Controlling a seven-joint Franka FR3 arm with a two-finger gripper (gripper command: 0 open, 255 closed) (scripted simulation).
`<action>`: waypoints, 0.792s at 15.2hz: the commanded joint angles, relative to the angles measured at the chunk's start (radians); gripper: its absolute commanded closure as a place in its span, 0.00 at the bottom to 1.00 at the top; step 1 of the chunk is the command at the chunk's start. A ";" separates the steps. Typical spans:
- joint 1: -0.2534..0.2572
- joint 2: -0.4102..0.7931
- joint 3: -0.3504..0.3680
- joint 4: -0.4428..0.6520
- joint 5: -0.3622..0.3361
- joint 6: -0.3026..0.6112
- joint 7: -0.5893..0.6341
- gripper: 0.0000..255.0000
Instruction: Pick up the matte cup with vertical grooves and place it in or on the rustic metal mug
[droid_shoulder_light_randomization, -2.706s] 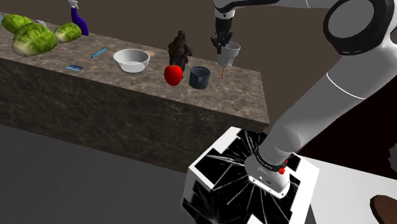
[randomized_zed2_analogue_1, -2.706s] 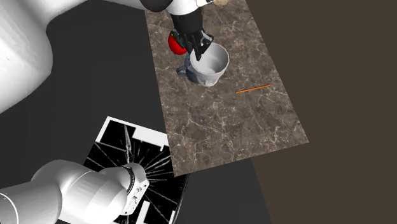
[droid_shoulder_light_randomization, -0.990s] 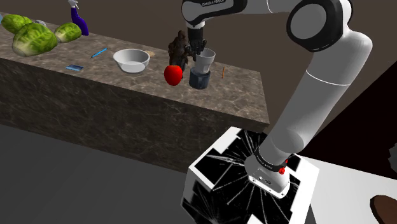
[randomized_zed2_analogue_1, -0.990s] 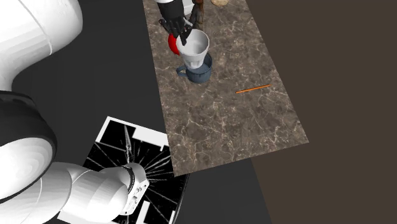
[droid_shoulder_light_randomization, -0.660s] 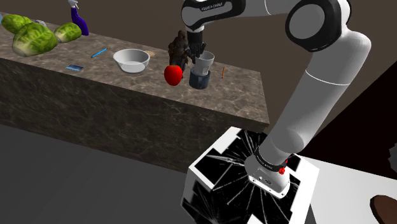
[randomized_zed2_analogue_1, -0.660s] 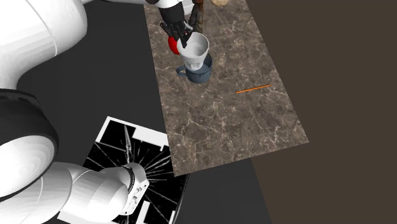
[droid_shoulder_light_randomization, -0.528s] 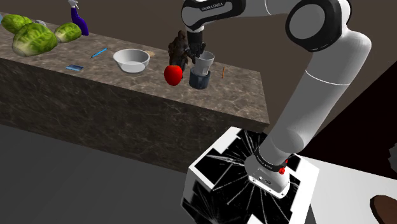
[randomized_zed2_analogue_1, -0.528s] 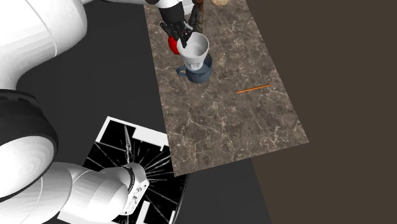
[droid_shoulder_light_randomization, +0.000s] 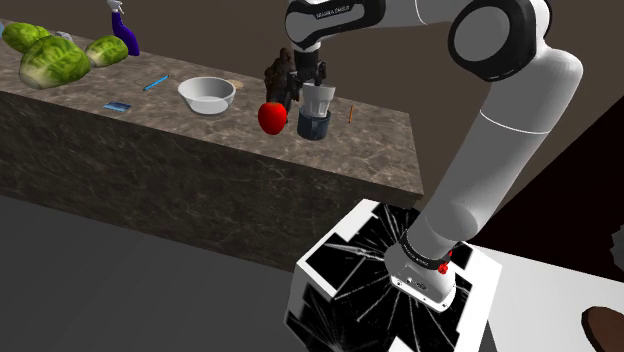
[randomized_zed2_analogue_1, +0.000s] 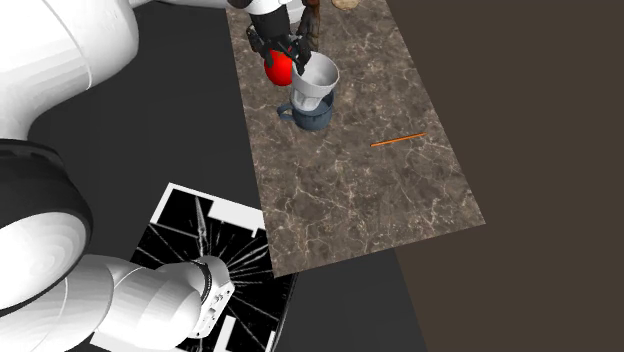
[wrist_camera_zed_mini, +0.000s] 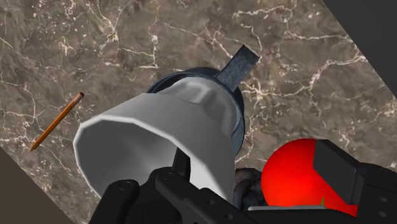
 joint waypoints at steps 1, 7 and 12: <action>0.000 0.000 0.000 0.001 0.000 -0.002 -0.001 0.00; 0.010 -0.012 0.008 0.112 0.005 -0.125 -0.005 0.00; 0.010 -0.012 0.008 0.112 0.005 -0.125 -0.005 0.00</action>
